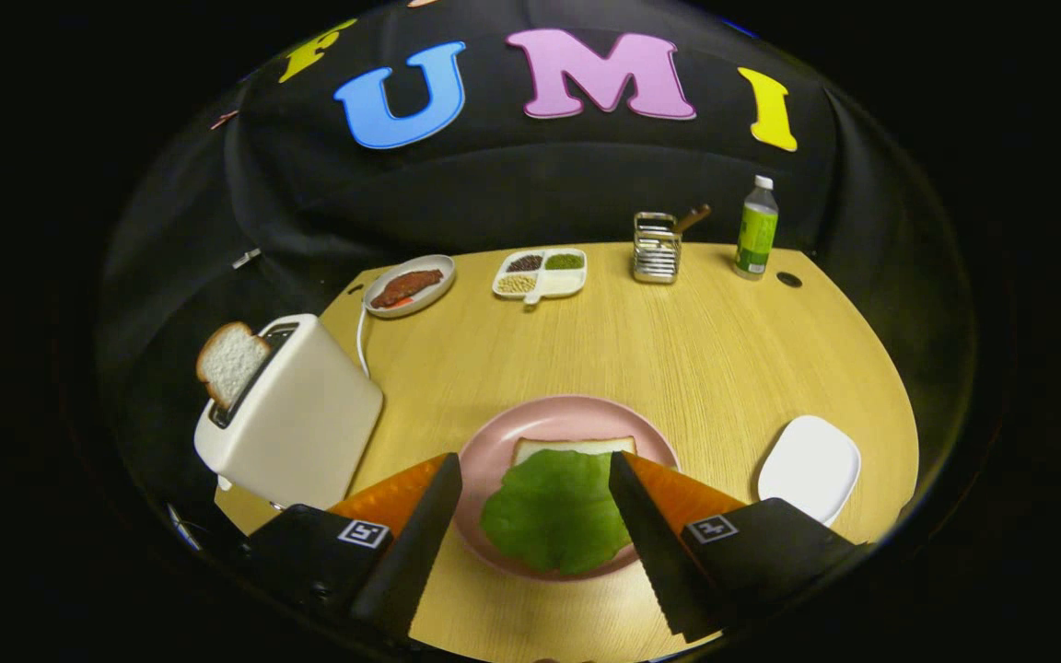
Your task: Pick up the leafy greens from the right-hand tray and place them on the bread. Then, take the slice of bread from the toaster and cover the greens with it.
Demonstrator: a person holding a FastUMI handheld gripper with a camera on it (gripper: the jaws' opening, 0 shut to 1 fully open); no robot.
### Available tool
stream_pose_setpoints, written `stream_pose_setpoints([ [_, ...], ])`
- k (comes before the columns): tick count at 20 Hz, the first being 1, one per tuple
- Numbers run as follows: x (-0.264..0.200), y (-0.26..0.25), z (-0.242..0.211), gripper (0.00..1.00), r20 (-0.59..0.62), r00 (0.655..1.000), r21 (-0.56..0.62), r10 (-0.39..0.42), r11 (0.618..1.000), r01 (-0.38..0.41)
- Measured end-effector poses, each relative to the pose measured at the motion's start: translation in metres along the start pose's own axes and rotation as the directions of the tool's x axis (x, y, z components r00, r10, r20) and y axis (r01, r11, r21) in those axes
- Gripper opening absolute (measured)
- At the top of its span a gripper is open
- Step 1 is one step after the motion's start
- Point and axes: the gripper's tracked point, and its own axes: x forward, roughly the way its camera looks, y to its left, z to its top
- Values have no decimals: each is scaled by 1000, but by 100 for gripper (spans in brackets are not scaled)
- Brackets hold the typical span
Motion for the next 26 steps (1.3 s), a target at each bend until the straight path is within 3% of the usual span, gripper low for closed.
stream_pose_setpoints([
  [4,-25,52,35,99,101,990,-113,95,990,-84],
  [11,-35,143,66,99,145,955,-187,258,955,-230],
  [21,-24,262,63,99,105,898,-273,427,881,-387],
  [26,-5,298,50,98,73,891,-255,448,872,-418],
])
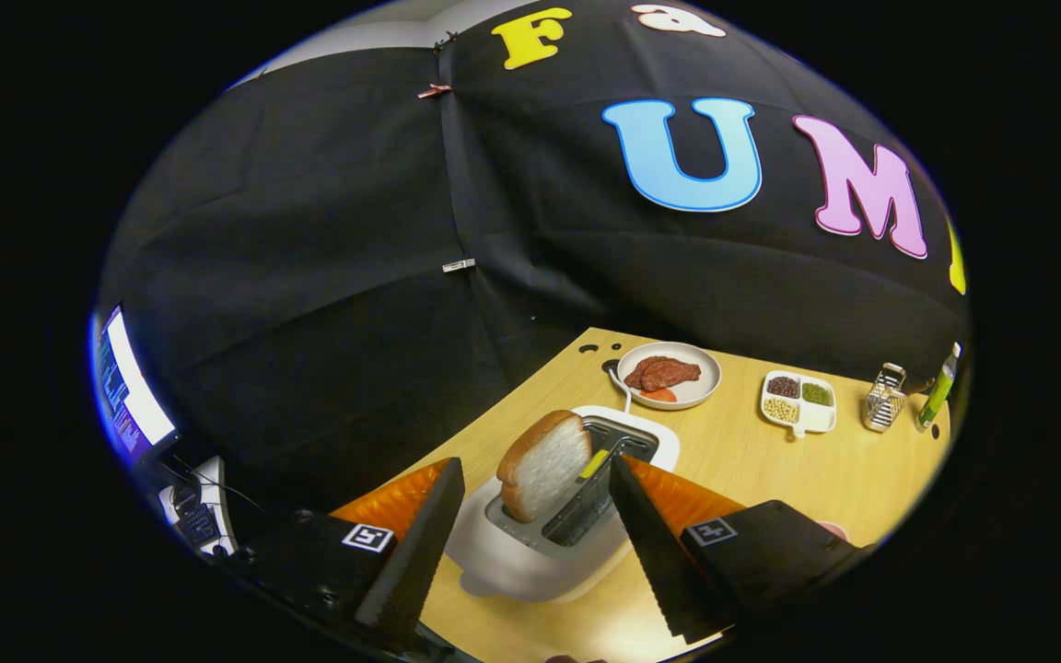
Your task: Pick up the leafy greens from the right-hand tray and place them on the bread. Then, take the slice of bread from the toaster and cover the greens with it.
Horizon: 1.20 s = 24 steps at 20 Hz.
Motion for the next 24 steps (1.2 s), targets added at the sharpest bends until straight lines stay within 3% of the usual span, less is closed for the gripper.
stream_pose_setpoints([
  [5,35,3,-21,98,-37,999,66,-24,997,27],
  [11,66,-12,-37,97,-70,991,162,-111,979,121],
  [16,67,-21,-35,73,-82,984,190,-155,967,168],
  [21,59,-23,-13,63,-16,986,181,-166,969,167],
  [24,61,-23,-22,50,-55,986,196,-156,967,164],
])
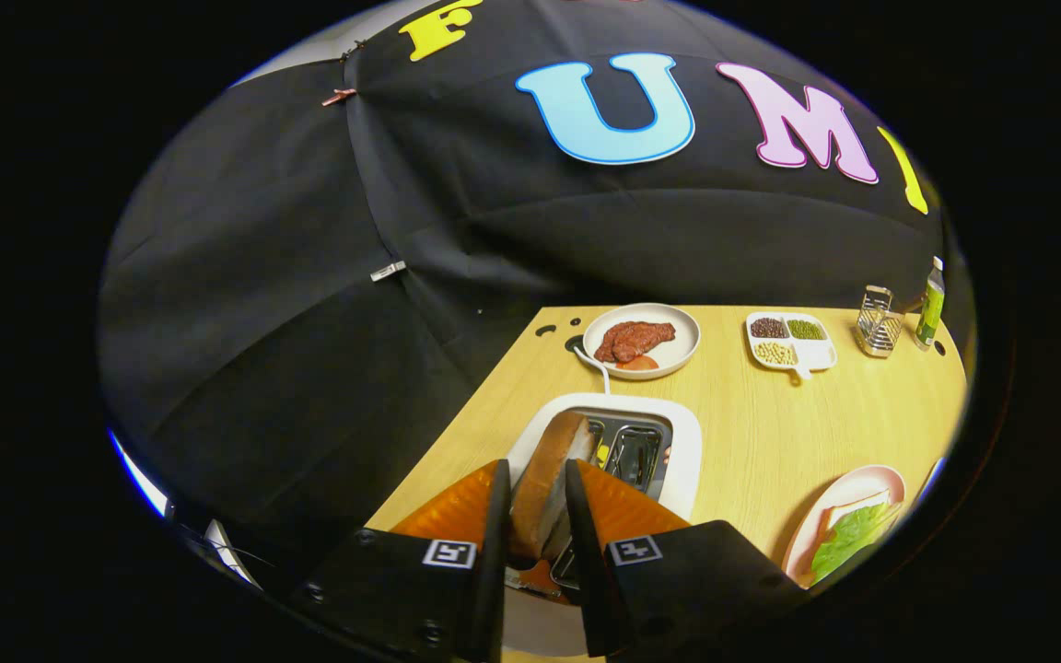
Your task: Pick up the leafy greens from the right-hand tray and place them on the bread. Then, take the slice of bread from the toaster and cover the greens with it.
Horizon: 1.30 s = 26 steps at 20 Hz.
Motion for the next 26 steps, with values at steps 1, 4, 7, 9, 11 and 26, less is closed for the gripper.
stream_pose_setpoints([
  [1,3,-1,-4,45,-19,1000,5,-3,1000,4],
  [4,6,-2,-8,33,-33,999,2,-11,1000,11],
  [7,3,-4,-9,26,-45,999,7,-5,1000,6],
  [9,2,-1,-9,16,-62,998,9,11,1000,-10],
  [11,-2,0,-5,13,-72,997,20,31,999,-30],
  [26,-83,-49,89,13,67,998,107,16,994,-23],
])
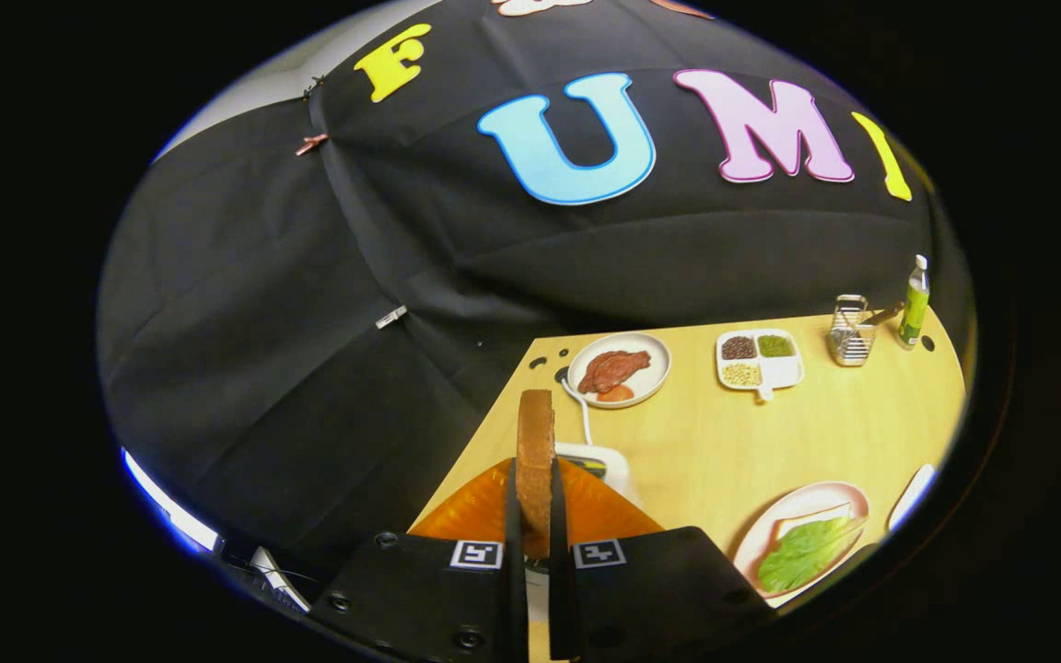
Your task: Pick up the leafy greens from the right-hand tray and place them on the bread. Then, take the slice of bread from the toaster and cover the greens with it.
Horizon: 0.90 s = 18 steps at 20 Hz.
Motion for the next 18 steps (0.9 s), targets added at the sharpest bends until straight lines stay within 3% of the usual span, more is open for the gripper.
stream_pose_setpoints([
  [3,-19,-39,12,13,35,998,12,-56,998,55],
  [8,-37,-111,-5,13,11,987,80,-161,984,160],
  [18,-44,-219,-71,13,-94,967,236,-235,939,251],
])
